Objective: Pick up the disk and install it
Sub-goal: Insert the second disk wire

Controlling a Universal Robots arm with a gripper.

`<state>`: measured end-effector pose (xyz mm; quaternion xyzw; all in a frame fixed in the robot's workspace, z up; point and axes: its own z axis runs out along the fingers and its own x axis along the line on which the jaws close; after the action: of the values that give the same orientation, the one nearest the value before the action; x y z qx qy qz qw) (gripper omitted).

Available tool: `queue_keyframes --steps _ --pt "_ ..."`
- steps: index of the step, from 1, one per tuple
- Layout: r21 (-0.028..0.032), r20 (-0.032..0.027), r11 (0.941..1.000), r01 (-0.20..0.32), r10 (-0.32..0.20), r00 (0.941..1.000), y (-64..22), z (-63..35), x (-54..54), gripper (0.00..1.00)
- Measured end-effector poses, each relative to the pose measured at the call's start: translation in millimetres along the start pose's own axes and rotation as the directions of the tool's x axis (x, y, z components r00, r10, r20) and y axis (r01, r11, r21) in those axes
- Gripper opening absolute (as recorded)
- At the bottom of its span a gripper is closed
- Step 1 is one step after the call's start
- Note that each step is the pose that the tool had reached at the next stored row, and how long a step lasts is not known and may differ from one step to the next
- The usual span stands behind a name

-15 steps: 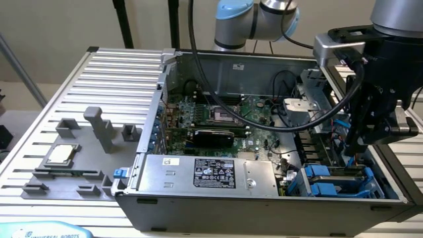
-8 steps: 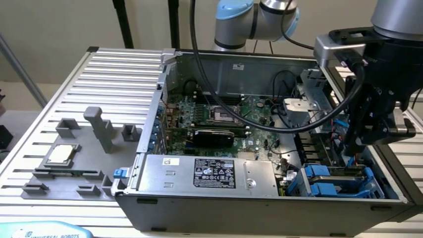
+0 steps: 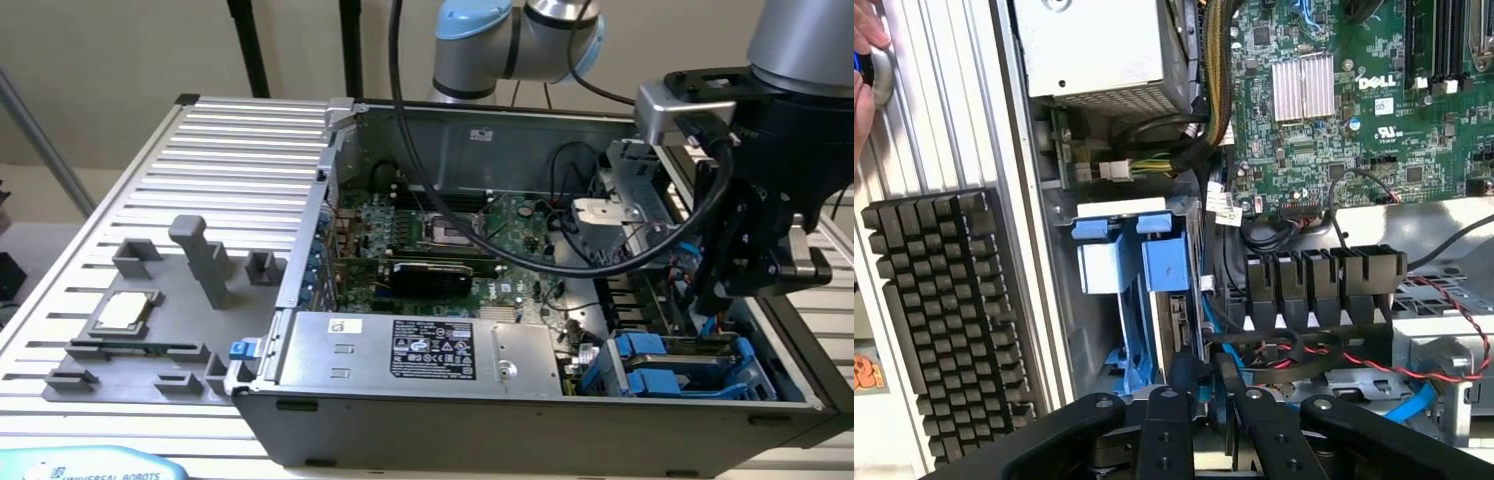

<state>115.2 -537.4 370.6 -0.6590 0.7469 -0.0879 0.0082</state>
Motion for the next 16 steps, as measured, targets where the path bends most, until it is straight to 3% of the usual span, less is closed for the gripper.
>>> queue_keyframes --steps 5,7,10,13,16 --pt "-0.0029 0.0008 1.0 0.0 0.0 1.0 -0.3 3.9 -0.9 0.24" --pt "-0.0041 0.0009 1.0 0.0 0.0 1.0 -0.3 4.2 -0.9 0.16" --pt "-0.005 0.0012 1.0 0.0 0.0 1.0 -0.3 4.3 -1.0 0.16" --pt "-0.0044 0.0055 1.0 0.002 -0.002 1.0 2.7 4.2 -0.2 0.16" --pt "0.0011 0.012 1.0 0.005 -0.005 0.9999 6.9 5.3 2.5 0.16"
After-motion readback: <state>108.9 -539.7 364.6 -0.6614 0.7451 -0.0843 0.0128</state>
